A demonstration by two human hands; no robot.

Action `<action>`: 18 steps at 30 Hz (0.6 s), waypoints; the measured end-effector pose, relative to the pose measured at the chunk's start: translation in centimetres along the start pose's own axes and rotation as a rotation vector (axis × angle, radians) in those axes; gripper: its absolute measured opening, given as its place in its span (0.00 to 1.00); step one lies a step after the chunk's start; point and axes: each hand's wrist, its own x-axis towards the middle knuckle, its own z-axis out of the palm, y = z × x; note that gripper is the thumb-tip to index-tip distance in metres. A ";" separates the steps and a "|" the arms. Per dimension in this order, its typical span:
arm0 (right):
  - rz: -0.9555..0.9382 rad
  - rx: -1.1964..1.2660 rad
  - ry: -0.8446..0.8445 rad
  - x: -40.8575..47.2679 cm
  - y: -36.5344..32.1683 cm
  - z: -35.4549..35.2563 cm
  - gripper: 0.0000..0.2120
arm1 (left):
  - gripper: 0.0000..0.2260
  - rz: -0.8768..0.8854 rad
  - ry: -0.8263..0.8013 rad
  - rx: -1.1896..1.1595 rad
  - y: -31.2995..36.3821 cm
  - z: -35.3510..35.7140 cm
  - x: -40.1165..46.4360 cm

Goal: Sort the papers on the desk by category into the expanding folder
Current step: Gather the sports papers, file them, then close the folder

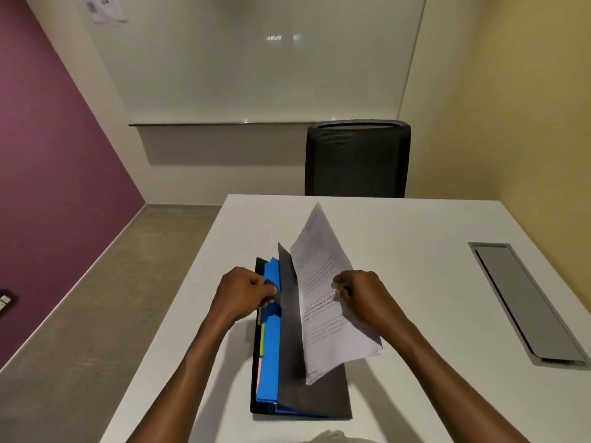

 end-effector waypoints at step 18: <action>0.089 -0.448 0.003 -3.8 -3.0 0.2 0.11 | 0.12 0.113 -0.113 -0.042 7.7 6.6 -1.6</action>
